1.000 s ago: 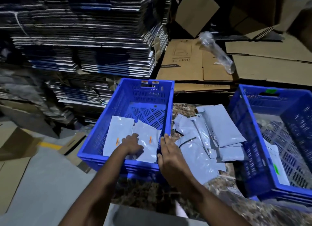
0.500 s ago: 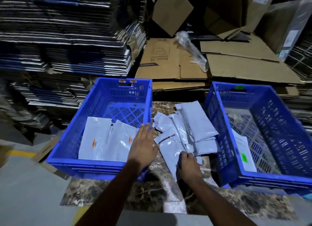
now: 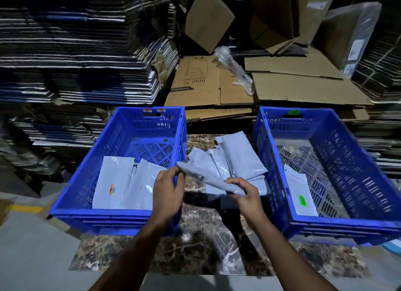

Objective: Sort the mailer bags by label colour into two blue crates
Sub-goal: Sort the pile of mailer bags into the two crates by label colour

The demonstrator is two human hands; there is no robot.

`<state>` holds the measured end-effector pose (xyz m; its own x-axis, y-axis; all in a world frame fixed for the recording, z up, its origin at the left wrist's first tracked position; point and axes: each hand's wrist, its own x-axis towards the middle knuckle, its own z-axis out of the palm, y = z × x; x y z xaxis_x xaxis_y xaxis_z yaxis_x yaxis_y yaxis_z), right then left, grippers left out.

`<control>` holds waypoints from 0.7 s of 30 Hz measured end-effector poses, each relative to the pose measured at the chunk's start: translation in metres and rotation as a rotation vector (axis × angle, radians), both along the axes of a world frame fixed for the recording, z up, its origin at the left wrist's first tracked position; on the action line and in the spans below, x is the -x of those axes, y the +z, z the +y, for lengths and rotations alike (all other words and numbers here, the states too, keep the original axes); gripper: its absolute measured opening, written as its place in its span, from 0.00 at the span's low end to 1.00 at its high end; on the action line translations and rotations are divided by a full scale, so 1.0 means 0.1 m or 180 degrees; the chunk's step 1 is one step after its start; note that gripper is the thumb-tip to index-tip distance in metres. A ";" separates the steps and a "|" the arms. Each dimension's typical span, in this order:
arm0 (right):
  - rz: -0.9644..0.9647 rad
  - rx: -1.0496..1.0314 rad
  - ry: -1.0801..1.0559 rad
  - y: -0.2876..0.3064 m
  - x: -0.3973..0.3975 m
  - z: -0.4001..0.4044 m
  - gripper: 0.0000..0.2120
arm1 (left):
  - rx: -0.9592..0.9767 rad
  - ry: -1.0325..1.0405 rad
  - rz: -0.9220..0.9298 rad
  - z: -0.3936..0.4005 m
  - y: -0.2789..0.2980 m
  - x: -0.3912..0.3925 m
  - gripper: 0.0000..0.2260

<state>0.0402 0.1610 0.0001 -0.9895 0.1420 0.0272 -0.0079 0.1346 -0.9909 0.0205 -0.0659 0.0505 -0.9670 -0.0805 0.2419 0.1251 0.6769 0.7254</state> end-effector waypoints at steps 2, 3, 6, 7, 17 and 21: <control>0.0135 0.0044 0.0064 0.18 0.01 0.04 0.28 | -0.1295 0.0074 -0.0383 0.17 0.24 -0.15 0.09; 0.0178 0.0001 0.0096 0.26 0.02 0.07 0.30 | -0.2332 0.0075 -0.0717 0.27 0.36 -0.22 0.11; 0.0365 -0.0245 0.0158 0.47 0.04 0.15 0.37 | -0.4230 -0.0097 -0.1927 0.39 0.47 -0.38 0.17; 0.0421 -0.0339 0.0218 0.52 0.05 0.19 0.37 | -0.4174 -0.0114 -0.2144 0.39 0.45 -0.39 0.16; 0.0363 0.0578 0.0081 0.80 -0.11 0.31 0.26 | -0.2942 -0.1063 -0.1594 0.40 0.30 -0.40 0.27; 0.0177 0.0493 0.0708 0.90 -0.41 0.24 0.19 | -0.3035 -0.0961 -0.1071 0.43 0.30 -0.42 0.31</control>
<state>0.0812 0.1846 0.0906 -0.9944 -0.0720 0.0773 -0.0753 -0.0298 -0.9967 0.0622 -0.0233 0.0808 -0.9841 0.1591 -0.0793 -0.1132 -0.2174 0.9695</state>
